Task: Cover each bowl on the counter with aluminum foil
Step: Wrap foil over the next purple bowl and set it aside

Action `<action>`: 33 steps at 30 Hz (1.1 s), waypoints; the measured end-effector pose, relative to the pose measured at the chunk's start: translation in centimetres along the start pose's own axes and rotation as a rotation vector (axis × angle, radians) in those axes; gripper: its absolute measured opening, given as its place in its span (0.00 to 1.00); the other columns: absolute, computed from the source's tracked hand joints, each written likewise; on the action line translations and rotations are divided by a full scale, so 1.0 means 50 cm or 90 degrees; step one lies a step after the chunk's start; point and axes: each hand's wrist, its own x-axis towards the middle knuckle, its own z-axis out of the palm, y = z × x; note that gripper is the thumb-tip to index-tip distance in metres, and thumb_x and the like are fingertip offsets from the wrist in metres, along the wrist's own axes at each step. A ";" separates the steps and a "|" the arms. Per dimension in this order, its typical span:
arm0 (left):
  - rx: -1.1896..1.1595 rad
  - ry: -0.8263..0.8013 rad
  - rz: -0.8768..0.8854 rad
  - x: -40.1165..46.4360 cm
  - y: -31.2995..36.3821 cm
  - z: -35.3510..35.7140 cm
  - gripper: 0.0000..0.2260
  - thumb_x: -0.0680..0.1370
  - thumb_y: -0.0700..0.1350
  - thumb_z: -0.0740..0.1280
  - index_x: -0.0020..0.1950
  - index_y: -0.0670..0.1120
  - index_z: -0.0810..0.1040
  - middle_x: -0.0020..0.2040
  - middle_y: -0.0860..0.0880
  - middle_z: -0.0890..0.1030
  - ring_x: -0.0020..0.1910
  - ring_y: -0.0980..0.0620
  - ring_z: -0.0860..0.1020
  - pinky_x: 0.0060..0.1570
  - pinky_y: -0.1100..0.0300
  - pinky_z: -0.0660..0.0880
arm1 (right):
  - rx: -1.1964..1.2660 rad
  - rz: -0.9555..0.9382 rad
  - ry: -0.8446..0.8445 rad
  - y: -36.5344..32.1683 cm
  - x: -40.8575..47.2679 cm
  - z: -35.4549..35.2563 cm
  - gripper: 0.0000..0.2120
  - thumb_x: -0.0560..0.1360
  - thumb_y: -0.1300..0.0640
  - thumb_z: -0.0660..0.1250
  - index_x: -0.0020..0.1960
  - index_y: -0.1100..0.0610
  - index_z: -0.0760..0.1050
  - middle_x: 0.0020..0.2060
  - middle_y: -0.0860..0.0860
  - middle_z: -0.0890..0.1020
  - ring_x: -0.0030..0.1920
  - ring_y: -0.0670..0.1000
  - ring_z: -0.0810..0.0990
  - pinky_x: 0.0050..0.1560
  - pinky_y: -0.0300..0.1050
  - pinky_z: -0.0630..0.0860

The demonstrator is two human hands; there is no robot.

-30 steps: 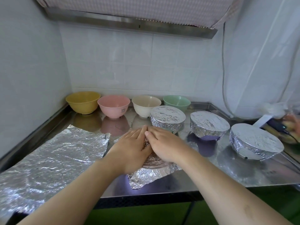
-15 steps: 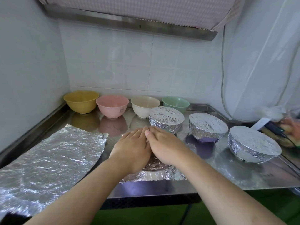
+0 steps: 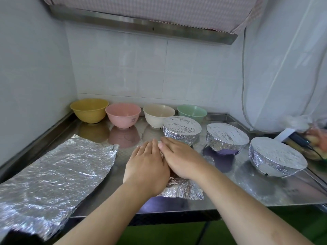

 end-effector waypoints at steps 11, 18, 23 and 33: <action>-0.037 0.038 -0.024 -0.061 0.001 -0.004 0.44 0.74 0.62 0.33 0.85 0.39 0.48 0.85 0.41 0.53 0.85 0.45 0.49 0.82 0.51 0.48 | -0.017 -0.038 -0.004 -0.008 -0.005 0.008 0.25 0.89 0.46 0.46 0.83 0.52 0.64 0.82 0.45 0.65 0.81 0.42 0.58 0.79 0.41 0.50; 0.071 0.018 -0.003 -0.060 0.011 0.000 0.44 0.72 0.57 0.29 0.84 0.36 0.41 0.84 0.33 0.48 0.84 0.36 0.46 0.82 0.44 0.47 | 0.028 0.008 0.128 -0.029 -0.048 0.033 0.26 0.88 0.45 0.46 0.82 0.55 0.62 0.81 0.49 0.66 0.82 0.48 0.57 0.82 0.45 0.49; 0.085 -0.018 -0.004 -0.052 -0.006 -0.004 0.43 0.74 0.57 0.28 0.83 0.38 0.53 0.82 0.34 0.56 0.81 0.35 0.55 0.80 0.44 0.55 | -0.017 0.021 0.170 -0.013 -0.072 0.065 0.42 0.78 0.36 0.33 0.85 0.53 0.58 0.83 0.47 0.62 0.83 0.46 0.53 0.84 0.48 0.47; -0.157 -0.041 0.107 0.045 -0.061 -0.008 0.15 0.82 0.46 0.53 0.50 0.40 0.76 0.49 0.38 0.77 0.48 0.35 0.77 0.50 0.38 0.78 | 0.007 0.003 0.115 0.003 -0.082 0.047 0.31 0.88 0.40 0.45 0.87 0.51 0.49 0.86 0.45 0.50 0.84 0.43 0.44 0.80 0.39 0.36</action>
